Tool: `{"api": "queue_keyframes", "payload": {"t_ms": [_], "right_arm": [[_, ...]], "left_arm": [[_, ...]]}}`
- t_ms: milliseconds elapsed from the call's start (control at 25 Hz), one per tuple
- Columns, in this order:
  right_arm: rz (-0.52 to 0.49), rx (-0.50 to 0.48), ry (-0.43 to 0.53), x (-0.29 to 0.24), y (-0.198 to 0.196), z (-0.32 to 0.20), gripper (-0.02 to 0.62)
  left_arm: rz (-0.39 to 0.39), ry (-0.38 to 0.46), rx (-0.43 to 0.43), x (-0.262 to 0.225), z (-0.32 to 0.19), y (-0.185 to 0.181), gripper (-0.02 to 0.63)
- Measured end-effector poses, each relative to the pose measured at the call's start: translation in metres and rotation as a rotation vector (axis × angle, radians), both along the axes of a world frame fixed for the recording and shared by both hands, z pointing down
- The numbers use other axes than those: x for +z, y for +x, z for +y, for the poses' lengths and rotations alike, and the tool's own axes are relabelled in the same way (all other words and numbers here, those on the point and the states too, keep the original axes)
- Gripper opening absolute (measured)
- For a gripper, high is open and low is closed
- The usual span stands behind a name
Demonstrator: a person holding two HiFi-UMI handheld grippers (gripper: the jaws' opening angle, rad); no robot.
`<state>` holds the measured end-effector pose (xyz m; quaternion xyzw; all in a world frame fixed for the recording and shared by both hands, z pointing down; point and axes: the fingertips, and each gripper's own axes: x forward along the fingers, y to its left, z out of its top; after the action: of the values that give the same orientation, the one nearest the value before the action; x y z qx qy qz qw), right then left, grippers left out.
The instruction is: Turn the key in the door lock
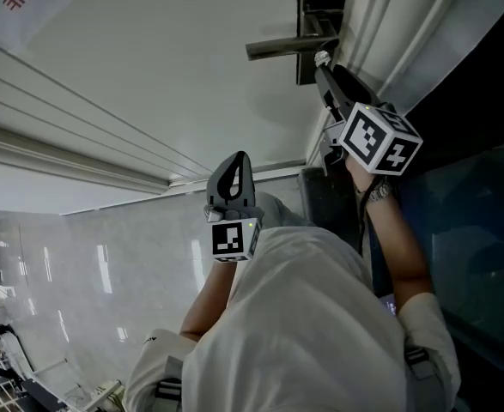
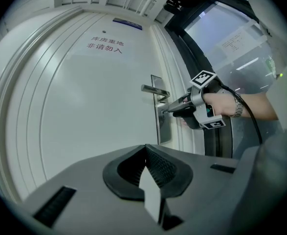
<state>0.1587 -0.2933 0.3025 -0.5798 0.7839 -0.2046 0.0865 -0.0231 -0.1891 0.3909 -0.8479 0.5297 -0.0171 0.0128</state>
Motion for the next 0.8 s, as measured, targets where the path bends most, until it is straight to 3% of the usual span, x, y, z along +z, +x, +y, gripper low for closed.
{"api": "queue_keyframes", "payload": {"t_ms": [200,440,640,800], "right_arm": [[0.551,-0.084,0.112,-0.004,-0.007,0.001,0.137],[0.938,-0.111,0.191,-0.007,-0.016,-0.006,0.135],[1.398,-0.089,0.295,-0.007,-0.026,-0.008,0.135],[1.664,-0.072,0.342,-0.001,-0.03,-0.013,0.135]], "left_arm": [[0.008,0.041,0.043,-0.009,0.002,0.02,0.009],[0.006,0.031,0.017,-0.009,0.006,0.013,0.009],[0.007,0.021,-0.013,-0.007,0.008,0.001,0.009],[-0.004,0.015,-0.024,-0.005,0.01,-0.005,0.009]]}}
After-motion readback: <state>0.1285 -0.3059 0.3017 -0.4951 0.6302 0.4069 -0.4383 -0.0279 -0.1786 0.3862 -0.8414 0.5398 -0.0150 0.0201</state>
